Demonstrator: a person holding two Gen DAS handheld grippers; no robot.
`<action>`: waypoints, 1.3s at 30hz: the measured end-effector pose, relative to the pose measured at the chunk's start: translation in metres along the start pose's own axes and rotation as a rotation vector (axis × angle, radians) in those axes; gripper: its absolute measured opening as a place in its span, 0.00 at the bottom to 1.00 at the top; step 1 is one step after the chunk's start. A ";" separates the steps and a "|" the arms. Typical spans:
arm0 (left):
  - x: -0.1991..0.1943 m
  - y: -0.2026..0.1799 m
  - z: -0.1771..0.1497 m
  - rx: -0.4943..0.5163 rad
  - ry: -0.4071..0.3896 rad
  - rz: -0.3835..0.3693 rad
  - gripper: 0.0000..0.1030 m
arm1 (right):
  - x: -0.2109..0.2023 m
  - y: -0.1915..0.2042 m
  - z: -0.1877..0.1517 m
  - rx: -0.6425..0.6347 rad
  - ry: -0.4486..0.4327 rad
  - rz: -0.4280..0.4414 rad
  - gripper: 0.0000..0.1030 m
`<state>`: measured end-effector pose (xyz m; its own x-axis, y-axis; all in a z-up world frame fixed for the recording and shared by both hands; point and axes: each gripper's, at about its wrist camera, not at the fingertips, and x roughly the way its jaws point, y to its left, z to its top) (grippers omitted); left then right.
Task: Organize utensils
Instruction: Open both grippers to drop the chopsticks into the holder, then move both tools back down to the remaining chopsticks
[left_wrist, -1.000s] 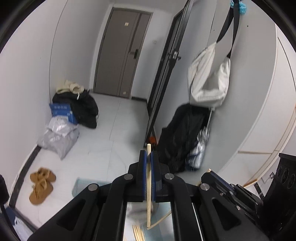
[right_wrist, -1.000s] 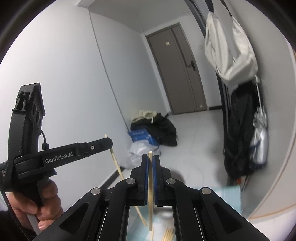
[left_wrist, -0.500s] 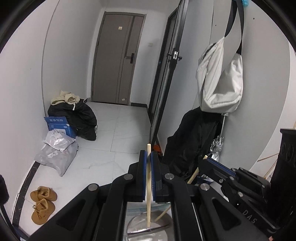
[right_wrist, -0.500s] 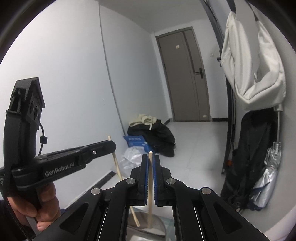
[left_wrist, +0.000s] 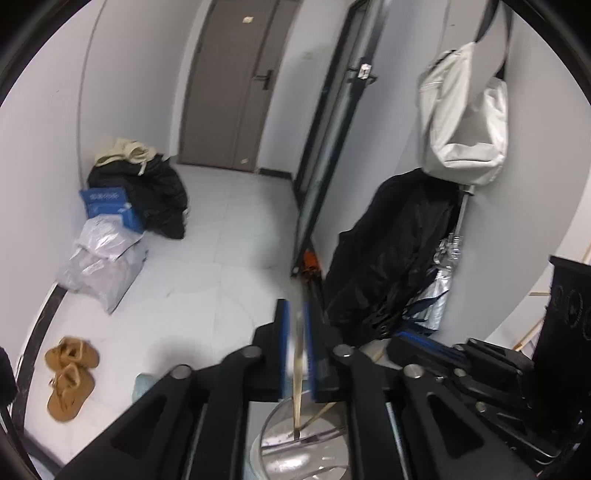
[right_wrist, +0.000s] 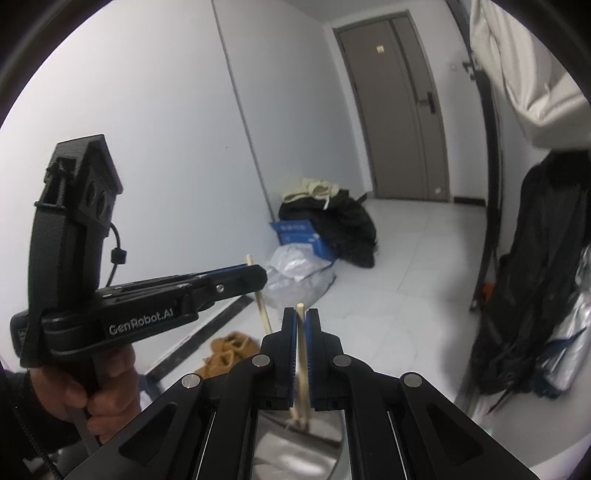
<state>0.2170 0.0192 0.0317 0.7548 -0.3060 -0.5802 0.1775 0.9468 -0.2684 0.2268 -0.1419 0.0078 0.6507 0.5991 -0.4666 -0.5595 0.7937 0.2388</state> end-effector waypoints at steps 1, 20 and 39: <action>-0.002 0.001 0.000 -0.008 0.001 0.010 0.17 | 0.000 -0.001 -0.001 0.010 -0.002 0.000 0.07; -0.092 -0.019 -0.040 -0.045 -0.114 0.199 0.69 | -0.103 0.008 -0.027 0.198 -0.106 -0.097 0.42; -0.140 -0.023 -0.112 -0.060 -0.163 0.224 0.91 | -0.167 0.070 -0.105 0.159 -0.169 -0.216 0.75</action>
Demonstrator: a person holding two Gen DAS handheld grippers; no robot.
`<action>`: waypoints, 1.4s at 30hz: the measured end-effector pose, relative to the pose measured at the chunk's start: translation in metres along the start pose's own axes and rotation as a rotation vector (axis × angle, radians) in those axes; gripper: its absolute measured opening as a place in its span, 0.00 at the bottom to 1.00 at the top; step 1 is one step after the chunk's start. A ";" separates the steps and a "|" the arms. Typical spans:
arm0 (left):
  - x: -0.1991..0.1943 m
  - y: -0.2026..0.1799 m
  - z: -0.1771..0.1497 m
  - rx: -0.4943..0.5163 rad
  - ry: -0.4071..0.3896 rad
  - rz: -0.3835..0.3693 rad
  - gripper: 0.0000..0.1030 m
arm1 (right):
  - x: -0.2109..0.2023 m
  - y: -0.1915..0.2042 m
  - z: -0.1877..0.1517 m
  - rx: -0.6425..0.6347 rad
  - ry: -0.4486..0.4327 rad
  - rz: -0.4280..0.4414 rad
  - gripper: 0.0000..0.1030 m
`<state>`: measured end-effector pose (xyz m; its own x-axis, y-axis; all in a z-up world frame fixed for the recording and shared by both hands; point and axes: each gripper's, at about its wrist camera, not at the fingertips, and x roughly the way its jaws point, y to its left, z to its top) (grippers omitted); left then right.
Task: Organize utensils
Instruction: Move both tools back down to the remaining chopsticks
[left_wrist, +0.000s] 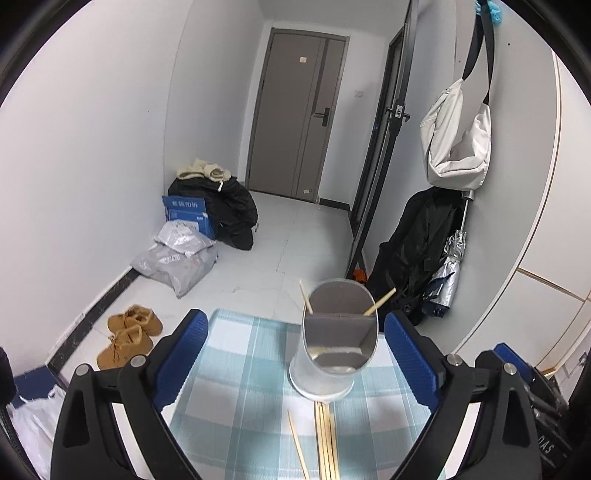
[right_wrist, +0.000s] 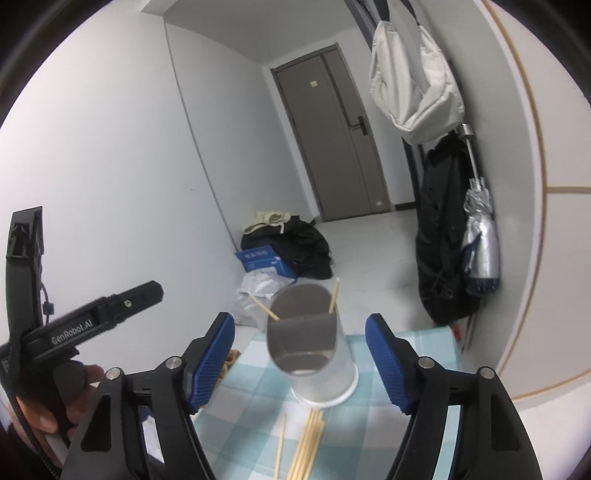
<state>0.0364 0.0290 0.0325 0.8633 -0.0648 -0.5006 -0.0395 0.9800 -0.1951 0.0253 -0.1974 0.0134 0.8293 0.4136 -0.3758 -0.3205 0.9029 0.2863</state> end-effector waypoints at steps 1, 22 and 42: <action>0.000 0.002 -0.006 -0.001 0.004 -0.006 0.91 | -0.003 0.001 -0.006 -0.003 -0.002 -0.013 0.78; 0.061 0.038 -0.092 -0.045 0.138 0.042 0.92 | 0.038 -0.014 -0.091 -0.021 0.216 -0.078 0.86; 0.091 0.067 -0.083 -0.129 0.229 0.103 0.92 | 0.148 -0.021 -0.141 -0.068 0.556 -0.162 0.65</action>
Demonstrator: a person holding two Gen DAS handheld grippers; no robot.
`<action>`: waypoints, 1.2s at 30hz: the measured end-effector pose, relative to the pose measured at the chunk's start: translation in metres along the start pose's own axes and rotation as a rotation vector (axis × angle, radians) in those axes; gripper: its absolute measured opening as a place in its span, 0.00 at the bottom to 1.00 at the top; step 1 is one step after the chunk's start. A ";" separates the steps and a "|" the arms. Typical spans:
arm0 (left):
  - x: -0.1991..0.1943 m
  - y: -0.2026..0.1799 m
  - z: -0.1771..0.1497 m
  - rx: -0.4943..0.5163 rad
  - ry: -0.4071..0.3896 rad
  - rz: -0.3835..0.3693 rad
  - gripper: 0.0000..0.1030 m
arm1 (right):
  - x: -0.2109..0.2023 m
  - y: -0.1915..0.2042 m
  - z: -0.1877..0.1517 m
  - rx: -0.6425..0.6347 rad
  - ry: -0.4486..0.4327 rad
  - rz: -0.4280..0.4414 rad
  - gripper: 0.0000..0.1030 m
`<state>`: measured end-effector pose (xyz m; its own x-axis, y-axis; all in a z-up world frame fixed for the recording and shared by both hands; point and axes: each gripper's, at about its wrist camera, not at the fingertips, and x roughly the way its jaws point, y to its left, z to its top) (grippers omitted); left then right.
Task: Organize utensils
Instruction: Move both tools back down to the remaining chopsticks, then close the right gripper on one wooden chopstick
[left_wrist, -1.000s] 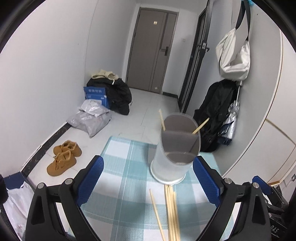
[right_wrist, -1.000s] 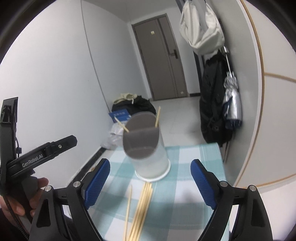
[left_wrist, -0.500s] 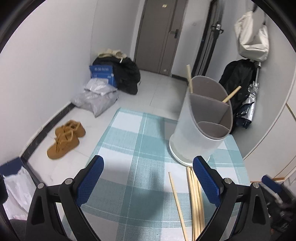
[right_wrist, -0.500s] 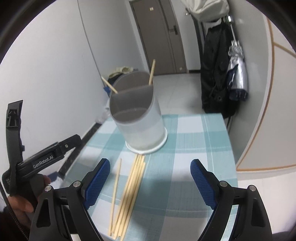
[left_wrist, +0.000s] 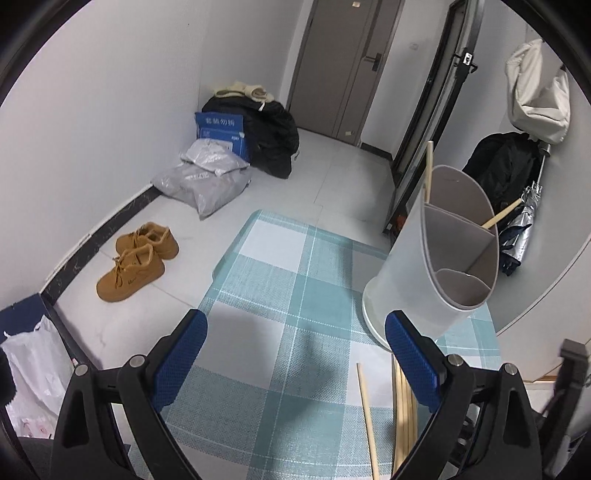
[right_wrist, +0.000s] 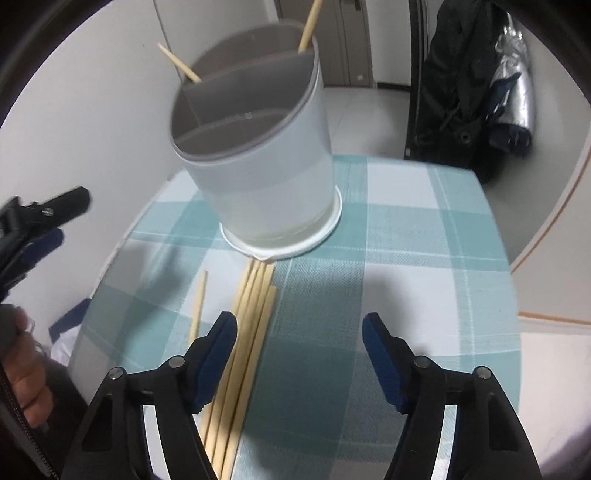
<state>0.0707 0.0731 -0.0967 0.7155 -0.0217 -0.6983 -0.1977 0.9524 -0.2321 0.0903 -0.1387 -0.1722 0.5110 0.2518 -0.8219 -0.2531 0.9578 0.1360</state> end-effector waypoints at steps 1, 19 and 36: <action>0.000 0.001 0.000 -0.004 0.003 -0.003 0.92 | 0.004 0.001 0.000 -0.004 0.012 -0.005 0.61; 0.003 0.016 0.009 -0.086 0.018 0.032 0.92 | 0.022 0.019 -0.002 -0.124 0.103 -0.073 0.32; 0.005 0.026 0.013 -0.121 0.017 0.051 0.92 | 0.038 0.029 0.018 -0.128 0.176 -0.090 0.12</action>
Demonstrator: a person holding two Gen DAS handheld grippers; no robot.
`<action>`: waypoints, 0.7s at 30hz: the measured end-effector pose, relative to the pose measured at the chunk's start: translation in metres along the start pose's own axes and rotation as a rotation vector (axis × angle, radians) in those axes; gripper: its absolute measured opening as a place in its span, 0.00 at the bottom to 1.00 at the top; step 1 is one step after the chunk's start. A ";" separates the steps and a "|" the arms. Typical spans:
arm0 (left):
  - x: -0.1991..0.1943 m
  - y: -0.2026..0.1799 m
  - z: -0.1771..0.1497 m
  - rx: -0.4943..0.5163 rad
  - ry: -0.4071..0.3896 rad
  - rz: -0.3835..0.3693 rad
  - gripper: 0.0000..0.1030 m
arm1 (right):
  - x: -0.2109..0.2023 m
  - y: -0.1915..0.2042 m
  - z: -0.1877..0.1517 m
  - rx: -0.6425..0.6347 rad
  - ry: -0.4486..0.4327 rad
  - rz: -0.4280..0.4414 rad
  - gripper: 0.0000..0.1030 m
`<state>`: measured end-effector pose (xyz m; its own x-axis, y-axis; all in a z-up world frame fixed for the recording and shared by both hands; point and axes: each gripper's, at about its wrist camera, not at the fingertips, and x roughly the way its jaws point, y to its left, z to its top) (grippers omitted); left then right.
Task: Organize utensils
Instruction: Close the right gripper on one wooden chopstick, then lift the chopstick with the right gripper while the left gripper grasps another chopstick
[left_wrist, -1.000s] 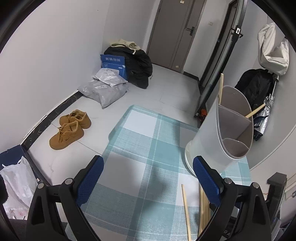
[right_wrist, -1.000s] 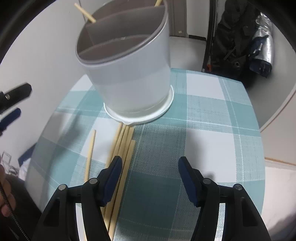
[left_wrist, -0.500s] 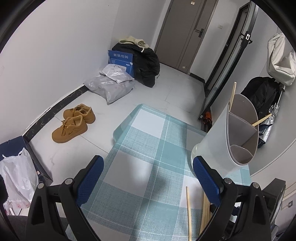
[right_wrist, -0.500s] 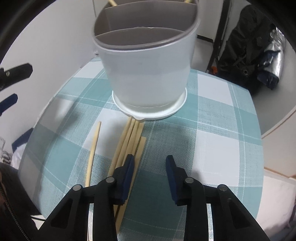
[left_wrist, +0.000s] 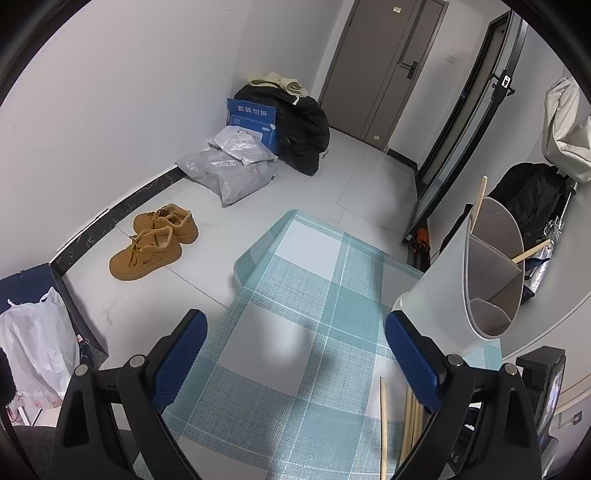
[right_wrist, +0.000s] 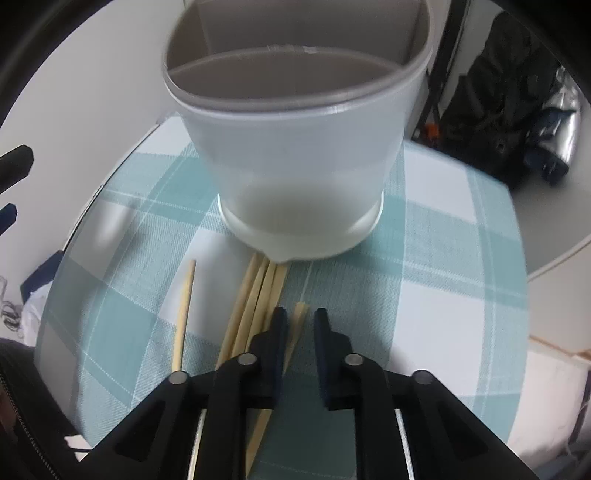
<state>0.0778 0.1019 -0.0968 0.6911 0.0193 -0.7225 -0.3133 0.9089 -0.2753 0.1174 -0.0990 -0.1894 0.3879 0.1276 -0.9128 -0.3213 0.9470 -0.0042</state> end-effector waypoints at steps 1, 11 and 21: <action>0.000 0.000 0.000 -0.002 0.000 -0.001 0.92 | -0.001 -0.001 -0.001 0.002 0.000 0.002 0.12; 0.005 0.006 0.000 -0.020 0.029 0.009 0.92 | -0.001 0.011 -0.003 -0.075 -0.010 -0.022 0.13; 0.033 -0.006 -0.020 0.036 0.180 -0.011 0.92 | -0.041 -0.028 0.004 0.076 -0.142 0.135 0.05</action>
<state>0.0894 0.0885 -0.1323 0.5655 -0.0632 -0.8223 -0.2805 0.9229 -0.2638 0.1145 -0.1295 -0.1503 0.4650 0.2898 -0.8365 -0.3146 0.9373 0.1499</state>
